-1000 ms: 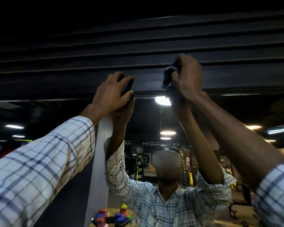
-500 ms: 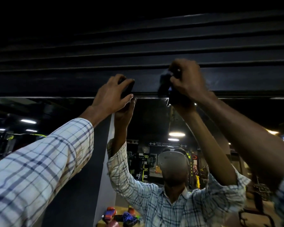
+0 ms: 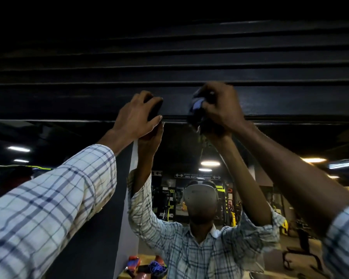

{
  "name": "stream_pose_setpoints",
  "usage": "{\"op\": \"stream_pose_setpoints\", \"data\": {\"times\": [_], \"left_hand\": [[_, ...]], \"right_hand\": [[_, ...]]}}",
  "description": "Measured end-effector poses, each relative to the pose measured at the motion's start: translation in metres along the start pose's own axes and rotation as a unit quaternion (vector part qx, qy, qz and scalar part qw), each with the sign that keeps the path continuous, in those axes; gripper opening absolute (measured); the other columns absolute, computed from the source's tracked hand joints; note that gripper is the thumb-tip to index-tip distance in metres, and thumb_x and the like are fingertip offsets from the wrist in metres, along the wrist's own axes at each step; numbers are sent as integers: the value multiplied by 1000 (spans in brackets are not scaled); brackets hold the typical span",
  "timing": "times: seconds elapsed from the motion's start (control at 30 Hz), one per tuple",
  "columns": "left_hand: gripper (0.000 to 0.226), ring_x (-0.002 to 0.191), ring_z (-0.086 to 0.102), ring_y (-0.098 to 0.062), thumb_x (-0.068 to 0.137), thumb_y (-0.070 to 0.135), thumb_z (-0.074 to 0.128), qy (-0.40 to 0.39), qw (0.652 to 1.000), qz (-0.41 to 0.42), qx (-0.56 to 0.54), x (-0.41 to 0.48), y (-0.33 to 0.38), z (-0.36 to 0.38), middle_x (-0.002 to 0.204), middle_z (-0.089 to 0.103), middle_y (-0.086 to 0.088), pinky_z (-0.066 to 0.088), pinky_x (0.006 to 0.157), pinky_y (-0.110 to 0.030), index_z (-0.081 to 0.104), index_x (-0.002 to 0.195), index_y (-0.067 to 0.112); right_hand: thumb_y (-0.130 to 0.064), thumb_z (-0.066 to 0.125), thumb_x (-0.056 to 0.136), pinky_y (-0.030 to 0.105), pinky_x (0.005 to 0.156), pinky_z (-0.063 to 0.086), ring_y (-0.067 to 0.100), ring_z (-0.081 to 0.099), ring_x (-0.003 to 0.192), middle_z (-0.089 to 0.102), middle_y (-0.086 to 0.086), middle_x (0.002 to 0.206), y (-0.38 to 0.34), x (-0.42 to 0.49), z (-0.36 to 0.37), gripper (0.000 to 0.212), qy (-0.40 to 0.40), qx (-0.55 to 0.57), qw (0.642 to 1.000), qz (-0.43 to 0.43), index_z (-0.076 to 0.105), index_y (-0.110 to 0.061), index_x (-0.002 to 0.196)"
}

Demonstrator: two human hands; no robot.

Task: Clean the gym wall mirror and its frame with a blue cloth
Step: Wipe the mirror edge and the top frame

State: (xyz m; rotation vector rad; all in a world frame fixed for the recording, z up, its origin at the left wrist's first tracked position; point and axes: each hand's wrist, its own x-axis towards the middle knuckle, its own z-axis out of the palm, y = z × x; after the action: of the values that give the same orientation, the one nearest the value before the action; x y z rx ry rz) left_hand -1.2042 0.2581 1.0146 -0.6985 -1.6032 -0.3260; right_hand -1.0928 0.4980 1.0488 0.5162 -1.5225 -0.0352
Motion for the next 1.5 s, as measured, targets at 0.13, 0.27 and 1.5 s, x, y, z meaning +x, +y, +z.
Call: {"op": "stream_pose_setpoints", "data": {"times": [0.13, 0.27, 1.5], "left_hand": [[68, 137, 43, -31, 98, 46, 64, 6, 1000, 6, -3, 0, -30, 0, 157, 34, -10, 47, 103, -47, 37, 157, 27], [68, 137, 44, -31, 98, 46, 65, 7, 1000, 6, -10, -6, -61, 0, 156, 34, -10, 47, 105, -48, 37, 156, 28], [64, 135, 44, -33, 97, 42, 67, 26, 1000, -15, 2, -72, -316, -37, 149, 41, -12, 51, 99, -52, 44, 154, 24]], "right_hand": [[-23, 66, 90, 32, 85, 53, 15, 60, 96, 67, 4, 107, -16, 10, 22, 20, 56, -17, 998, 35, 66, -12, 106], [-12, 67, 87, 34, 90, 54, 14, 64, 99, 70, 2, 108, -32, 19, 46, 19, 58, -12, 998, 34, 69, -12, 106], [-31, 60, 73, 39, 72, 51, 26, 68, 88, 73, 4, 94, -195, 85, 234, 28, 23, -21, 999, 5, 71, -14, 93]]}}
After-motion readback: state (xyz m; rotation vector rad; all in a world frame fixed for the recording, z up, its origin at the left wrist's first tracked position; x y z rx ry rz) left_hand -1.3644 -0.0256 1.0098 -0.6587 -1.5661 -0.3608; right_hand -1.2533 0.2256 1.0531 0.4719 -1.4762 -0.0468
